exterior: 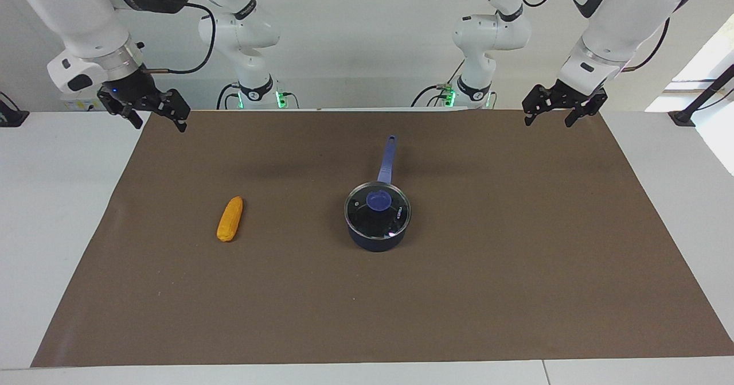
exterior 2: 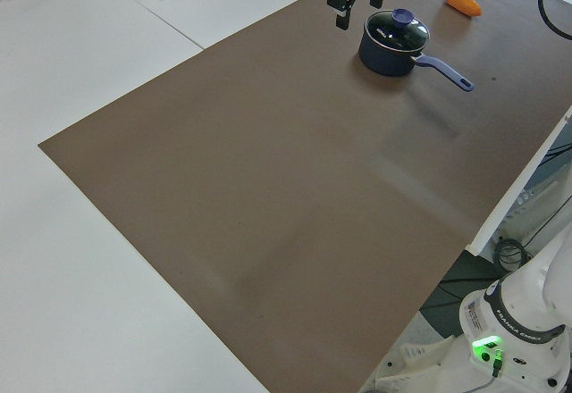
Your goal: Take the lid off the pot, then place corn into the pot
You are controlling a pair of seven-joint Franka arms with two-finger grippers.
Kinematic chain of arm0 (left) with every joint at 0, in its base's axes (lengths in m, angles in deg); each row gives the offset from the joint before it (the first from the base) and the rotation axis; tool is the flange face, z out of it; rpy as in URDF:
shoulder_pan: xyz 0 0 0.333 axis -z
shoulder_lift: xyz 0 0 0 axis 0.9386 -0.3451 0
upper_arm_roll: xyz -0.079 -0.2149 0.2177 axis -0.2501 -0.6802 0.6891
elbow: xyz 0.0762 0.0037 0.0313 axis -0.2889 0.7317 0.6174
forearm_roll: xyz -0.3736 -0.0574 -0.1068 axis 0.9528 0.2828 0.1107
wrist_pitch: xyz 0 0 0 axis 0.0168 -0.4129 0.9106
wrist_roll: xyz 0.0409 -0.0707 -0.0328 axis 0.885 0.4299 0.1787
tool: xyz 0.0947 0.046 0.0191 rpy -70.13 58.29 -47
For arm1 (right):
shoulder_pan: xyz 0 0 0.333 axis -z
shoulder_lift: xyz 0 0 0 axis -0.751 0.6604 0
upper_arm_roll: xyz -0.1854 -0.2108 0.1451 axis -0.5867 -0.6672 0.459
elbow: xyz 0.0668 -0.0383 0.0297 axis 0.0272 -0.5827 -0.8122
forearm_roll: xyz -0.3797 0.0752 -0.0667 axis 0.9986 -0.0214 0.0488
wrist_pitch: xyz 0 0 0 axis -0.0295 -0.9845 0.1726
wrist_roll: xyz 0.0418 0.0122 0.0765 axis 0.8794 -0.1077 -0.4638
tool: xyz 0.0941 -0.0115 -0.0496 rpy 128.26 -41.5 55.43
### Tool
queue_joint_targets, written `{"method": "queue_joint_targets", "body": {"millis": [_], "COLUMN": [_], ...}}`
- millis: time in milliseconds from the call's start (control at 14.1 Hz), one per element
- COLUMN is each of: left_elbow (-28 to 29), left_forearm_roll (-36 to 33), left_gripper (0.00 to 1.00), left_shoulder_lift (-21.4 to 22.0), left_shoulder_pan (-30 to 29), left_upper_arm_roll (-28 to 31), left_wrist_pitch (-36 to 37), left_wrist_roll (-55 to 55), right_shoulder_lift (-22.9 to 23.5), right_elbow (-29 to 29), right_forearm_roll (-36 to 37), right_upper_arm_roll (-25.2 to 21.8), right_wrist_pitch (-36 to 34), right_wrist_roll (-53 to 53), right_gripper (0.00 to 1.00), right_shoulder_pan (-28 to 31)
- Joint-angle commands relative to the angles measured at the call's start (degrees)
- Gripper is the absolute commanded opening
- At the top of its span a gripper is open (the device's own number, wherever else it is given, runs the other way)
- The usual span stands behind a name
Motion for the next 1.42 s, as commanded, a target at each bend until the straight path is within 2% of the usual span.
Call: {"method": "queue_joint_targets", "body": {"millis": [0,284,355,496,638,780,922,1064,1135,1348], "left_elbow": [0.09,-0.17,0.0,0.27,0.36,0.97,3.34,3.0,2.73,-2.0], "left_forearm_roll": [1.0,0.74,0.74,0.74,0.74,0.74,0.74,0.74,0.91,1.96], "left_gripper": [1.0,1.0,1.0,1.0,1.0,1.0,1.0,1.0,1.0,1.0], "left_shoulder_lift": [0.69,0.52,0.6,0.69,0.69,0.95,1.83,0.96,0.17,-6.67], "left_shoulder_pan": [0.47,0.82,0.12,0.03,0.2,0.91,1.52,4.93,7.3,14.43], "left_upper_arm_roll": [0.45,0.19,0.36,0.89,0.72,0.72,0.19,-0.07,-0.07,-0.16], "left_wrist_pitch": [0.69,-3.69,-3.96,-3.36,-3.09,-3.44,-5.53,-8.71,-9.15,-10.29], "left_wrist_roll": [-0.36,-0.36,-0.1,-0.45,-0.45,-0.71,-1.84,-9.03,-10.45,-19.5], "right_shoulder_lift": [-0.08,-0.35,-1.22,-4.81,-6.49,-3.36,0.51,2.63,3.86,6.42], "right_elbow": [0.02,-0.59,-2.77,-12.06,-20.51,-21.51,-22.12,-24.66,-25.72,-30.28], "right_forearm_roll": [-1.44,-1.35,-1.26,-1.26,-1.44,-1.79,-2.4,-2.67,-2.67,-2.67], "right_upper_arm_roll": [0.25,0.34,0.78,1.48,1.66,1.75,1.75,1.75,1.75,1.75], "right_wrist_pitch": [-0.18,0.25,2.86,13.03,22.1,25.72,29.85,36.17,38.9,48.3], "right_wrist_roll": [0.82,0.64,0.56,0.29,0.2,1.6,5.28,5.56,5.65,5.74], "right_gripper": [1.0,1.0,1.0,1.0,1.0,1.0,1.0,1.0,1.0,0.96], "right_shoulder_pan": [0.55,-0.06,-0.24,-0.33,-0.33,-3.38,-3.84,-3.93,-4.28,-4.89]}}
